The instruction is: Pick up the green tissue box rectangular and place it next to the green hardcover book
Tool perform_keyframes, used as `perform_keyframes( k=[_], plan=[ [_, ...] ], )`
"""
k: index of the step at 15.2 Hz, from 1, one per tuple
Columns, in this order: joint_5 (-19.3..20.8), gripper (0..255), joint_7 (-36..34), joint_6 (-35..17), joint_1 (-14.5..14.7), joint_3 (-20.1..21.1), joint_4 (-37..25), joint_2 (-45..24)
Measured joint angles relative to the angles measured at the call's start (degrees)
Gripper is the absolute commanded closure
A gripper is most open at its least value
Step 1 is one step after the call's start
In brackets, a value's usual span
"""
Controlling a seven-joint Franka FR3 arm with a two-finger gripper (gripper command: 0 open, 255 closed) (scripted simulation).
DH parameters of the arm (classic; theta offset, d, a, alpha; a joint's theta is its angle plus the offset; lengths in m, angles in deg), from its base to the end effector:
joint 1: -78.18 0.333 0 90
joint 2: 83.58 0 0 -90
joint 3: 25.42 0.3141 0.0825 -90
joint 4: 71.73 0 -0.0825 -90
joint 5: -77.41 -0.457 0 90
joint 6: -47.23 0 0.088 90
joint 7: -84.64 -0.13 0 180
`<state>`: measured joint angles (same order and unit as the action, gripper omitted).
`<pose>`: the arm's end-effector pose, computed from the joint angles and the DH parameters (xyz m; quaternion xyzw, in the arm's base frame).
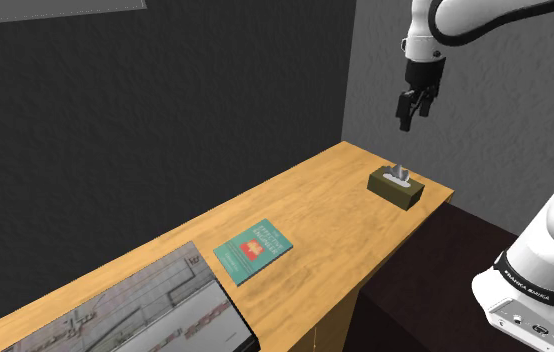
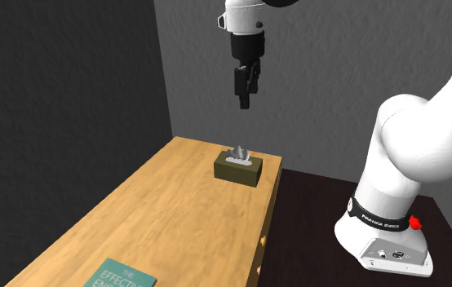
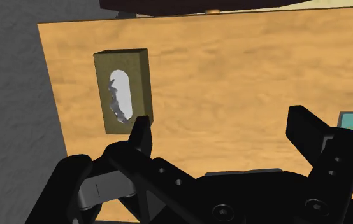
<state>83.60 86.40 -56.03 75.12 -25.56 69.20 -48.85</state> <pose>0.4308 -0.0356 0.4561 0.9983 0.0014 -0.0278 0.0504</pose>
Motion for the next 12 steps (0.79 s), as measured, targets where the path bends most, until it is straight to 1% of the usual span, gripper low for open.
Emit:
perform_keyframes(
  k=[5, 12],
  plan=[
    [4.4, 0, -4.4, -7.1, -2.4, 1.1, 1.3, -9.4],
    [12.3, 0, -11.6, -14.1, -6.1, 1.5, -0.5, -23.7]
  ],
)
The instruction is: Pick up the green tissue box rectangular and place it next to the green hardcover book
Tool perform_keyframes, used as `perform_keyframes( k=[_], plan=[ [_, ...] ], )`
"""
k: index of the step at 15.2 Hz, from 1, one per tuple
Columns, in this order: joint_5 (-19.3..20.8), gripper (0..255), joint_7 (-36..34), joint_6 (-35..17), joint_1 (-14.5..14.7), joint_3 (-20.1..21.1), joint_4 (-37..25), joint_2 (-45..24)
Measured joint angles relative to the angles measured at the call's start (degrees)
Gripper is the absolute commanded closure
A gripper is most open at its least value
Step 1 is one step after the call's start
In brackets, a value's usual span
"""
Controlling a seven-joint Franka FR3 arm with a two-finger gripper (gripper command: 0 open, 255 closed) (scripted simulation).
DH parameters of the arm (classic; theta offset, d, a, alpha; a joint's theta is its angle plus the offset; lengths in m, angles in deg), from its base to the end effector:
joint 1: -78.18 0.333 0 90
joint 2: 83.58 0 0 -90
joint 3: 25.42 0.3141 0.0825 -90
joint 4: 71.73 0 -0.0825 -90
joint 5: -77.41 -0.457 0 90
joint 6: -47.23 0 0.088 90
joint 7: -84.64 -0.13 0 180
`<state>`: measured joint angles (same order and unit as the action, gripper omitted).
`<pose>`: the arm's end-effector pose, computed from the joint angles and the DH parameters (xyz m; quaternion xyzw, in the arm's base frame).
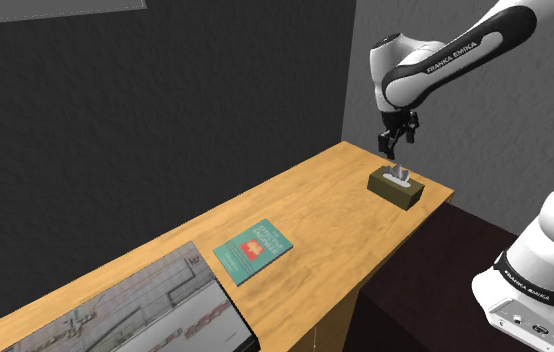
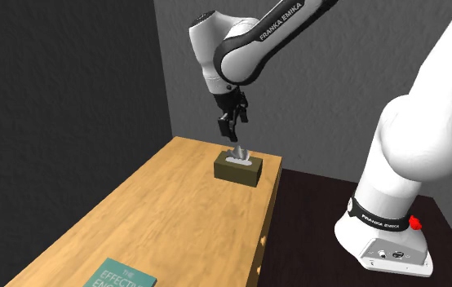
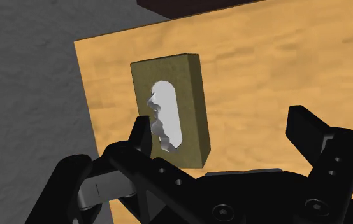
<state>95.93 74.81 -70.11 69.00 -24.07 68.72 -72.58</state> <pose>0.4797 -0.0905 0.2879 0.9831 -0.0635 -0.1020 0.1383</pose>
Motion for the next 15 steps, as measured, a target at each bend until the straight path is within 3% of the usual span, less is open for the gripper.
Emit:
perform_keyframes(
  k=[11, 15],
  plan=[
    [13.5, 0, -12.6, -4.9, -3.5, -3.4, -9.4, -24.0],
    [15.5, 0, -14.3, -6.6, -4.0, -4.5, -10.2, -27.5]
  ],
)
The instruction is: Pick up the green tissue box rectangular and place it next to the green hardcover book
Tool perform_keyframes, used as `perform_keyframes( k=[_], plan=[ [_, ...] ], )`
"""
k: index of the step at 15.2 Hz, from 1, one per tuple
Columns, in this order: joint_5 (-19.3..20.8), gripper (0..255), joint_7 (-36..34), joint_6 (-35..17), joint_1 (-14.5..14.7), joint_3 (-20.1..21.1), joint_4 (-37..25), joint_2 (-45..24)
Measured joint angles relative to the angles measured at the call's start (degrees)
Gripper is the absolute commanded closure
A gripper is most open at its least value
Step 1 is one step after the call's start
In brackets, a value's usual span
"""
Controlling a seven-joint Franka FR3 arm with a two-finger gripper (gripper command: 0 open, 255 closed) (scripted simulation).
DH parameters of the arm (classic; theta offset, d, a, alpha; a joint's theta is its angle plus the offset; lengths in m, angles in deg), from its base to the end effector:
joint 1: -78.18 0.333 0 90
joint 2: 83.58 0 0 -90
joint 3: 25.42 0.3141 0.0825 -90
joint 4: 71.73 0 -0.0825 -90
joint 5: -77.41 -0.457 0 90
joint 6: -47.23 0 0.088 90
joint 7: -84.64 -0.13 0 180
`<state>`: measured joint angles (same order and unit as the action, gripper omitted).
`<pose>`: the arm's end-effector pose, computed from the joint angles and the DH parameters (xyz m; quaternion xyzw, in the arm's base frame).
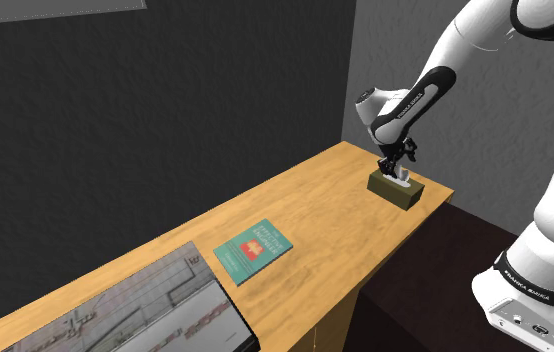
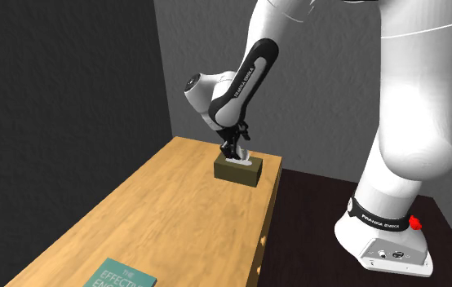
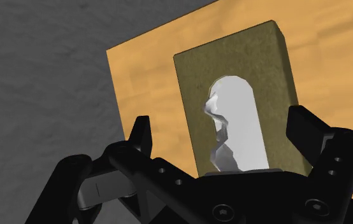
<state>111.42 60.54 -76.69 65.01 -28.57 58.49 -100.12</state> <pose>0.4962 -0.1817 0.1259 0.9496 -0.1284 -0.1756 0.2256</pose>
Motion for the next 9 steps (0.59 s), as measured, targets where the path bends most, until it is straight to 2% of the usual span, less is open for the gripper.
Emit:
perform_keyframes(
  k=[4, 9],
  plan=[
    [1.7, 0, -1.0, -3.0, -0.7, -0.9, 1.0, -1.9],
    [2.1, 0, -1.3, -3.8, -0.9, -1.2, 1.3, -2.4]
  ],
)
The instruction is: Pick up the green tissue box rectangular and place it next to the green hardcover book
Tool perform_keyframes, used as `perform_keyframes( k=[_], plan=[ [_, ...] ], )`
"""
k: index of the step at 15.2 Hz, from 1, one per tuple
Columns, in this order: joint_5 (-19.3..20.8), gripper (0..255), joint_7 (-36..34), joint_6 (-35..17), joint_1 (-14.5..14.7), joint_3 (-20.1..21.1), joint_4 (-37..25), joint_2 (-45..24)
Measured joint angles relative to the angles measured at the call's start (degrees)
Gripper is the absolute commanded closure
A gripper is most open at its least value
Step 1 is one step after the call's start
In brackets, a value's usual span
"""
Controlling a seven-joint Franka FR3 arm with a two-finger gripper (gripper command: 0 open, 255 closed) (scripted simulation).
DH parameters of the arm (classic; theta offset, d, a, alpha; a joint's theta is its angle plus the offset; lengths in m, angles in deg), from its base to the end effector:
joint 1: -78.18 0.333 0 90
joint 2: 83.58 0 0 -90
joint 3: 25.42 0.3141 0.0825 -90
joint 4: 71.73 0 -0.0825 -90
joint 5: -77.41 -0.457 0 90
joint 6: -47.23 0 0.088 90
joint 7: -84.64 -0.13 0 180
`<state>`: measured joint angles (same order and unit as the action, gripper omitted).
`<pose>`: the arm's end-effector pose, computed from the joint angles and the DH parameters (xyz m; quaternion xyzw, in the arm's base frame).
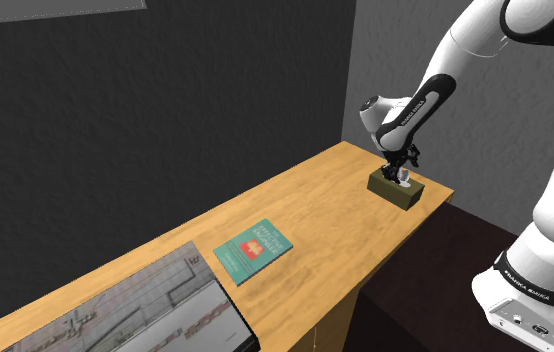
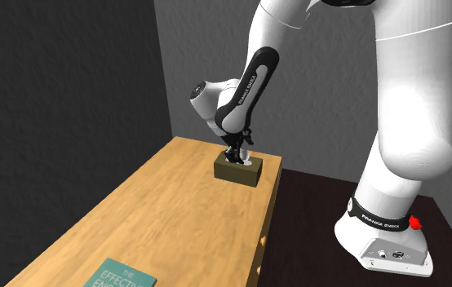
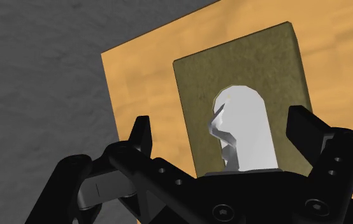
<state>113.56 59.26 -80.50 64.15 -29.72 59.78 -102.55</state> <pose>0.4801 -0.1933 0.0981 0.9494 -0.1286 -0.1759 0.2262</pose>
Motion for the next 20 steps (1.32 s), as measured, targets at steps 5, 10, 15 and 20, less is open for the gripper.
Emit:
perform_keyframes(
  k=[5, 10, 15, 20],
  plan=[
    [0.0, 255, 0.0, 0.0, 0.0, 0.0, 0.0, 0.0],
    [0.1, 255, 0.0, 0.2, -0.1, -0.2, -0.1, 0.2],
    [-0.3, 255, 0.4, 0.7, 0.0, 0.1, 0.1, 0.9],
    [-1.2, 255, 2.2, 3.1, 0.0, 0.3, 0.6, 4.2]
  ],
)
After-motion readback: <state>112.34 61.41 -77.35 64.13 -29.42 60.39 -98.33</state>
